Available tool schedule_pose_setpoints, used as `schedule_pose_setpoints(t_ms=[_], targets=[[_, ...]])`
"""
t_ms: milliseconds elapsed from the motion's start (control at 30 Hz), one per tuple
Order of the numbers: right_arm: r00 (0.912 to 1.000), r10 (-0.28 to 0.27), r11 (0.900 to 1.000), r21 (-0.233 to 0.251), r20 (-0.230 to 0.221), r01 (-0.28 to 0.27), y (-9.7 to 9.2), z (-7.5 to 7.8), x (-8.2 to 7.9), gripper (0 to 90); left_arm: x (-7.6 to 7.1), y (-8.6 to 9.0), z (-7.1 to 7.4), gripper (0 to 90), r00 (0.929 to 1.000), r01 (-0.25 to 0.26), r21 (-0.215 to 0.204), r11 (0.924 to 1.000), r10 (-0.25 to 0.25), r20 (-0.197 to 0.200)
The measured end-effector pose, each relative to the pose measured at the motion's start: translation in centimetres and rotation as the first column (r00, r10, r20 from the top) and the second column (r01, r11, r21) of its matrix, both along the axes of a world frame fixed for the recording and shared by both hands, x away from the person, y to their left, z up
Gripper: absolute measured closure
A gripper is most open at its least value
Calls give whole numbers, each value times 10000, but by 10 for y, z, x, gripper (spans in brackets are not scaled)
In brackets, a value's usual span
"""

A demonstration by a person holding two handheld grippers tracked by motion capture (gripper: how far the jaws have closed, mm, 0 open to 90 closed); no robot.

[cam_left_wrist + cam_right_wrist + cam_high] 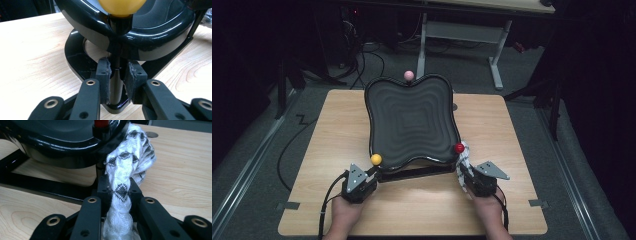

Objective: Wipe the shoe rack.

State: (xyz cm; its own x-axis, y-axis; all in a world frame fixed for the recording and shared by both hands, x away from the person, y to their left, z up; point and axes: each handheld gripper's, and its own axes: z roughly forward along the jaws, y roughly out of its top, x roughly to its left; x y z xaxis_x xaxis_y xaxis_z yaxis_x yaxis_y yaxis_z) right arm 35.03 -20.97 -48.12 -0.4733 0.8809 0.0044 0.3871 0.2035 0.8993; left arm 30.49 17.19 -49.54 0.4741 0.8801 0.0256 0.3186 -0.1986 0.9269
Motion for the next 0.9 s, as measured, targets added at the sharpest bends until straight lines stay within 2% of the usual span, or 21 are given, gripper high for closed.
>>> schedule_pose_setpoints(t_ms=[67, 167, 200, 233, 300, 333, 400, 467, 533, 567, 667, 700, 833, 900], targets=[[9997, 104, 9998, -140, -198, -107, 2, -5, 2, 790, 0, 0, 0, 743, 10000, 2, 0, 10000, -2, 0], [9928, 328, 9971, -643, -1155, -404, 7, -25, 9, 790, -1, 0, 0, 743, 10000, 7, 14, 10000, -7, -10], [9923, 334, 9960, -788, -1193, -430, 8, -27, 10, 790, -1, 0, 0, 742, 10000, 7, 19, 10000, -7, -12], [9928, 331, 9953, -866, -1153, -433, 8, -26, 10, 790, -1, 0, 0, 743, 10000, 11, 19, 10000, -11, -13], [9962, 299, 9979, -541, -817, -344, 7, -16, 8, 790, -1, 0, 0, 743, 10000, 24, 21, 10000, -24, -6], [9986, 270, 9990, -331, -447, -285, 7, -7, 5, 790, -1, 1, 0, 743, 10000, 28, 14, 10000, -28, -5], [9997, 237, 9995, -228, 37, -236, 7, 4, 1, 790, -1, 1, 0, 742, 10000, 26, 7, 10000, -26, -1], [9996, 299, 9991, -297, -3, -299, 8, 2, 0, 790, -1, 1, 0, 743, 10000, 32, -8, 10000, -32, -8], [9983, 360, 9973, -628, -451, -388, 10, -10, 3, 790, -1, 1, 0, 743, 10000, 27, -15, 10000, -27, -13], [9956, 343, 9964, -740, -872, -408, 11, -19, 6, 791, -1, 1, 0, 743, 10000, 25, -17, 10000, -25, -14], [9929, 377, 9957, -797, -1125, -468, 12, -26, 9, 790, -1, 1, 0, 743, 10000, 20, -12, 10000, -20, -14], [9940, 374, 9963, -731, -1033, -450, 11, -22, 9, 790, -1, 1, 0, 743, 10000, 28, -10, 10000, -28, -13], [9997, 252, 9996, -143, 14, -252, 10, 2, 0, 788, -1, 1, 0, 743, 10000, 70, -30, 10000, -70, -27], [9995, 325, 9994, -151, -50, -325, 11, 1, -1, 786, -1, 2, 0, 743, 10000, 69, -25, 10000, -69, -28]])
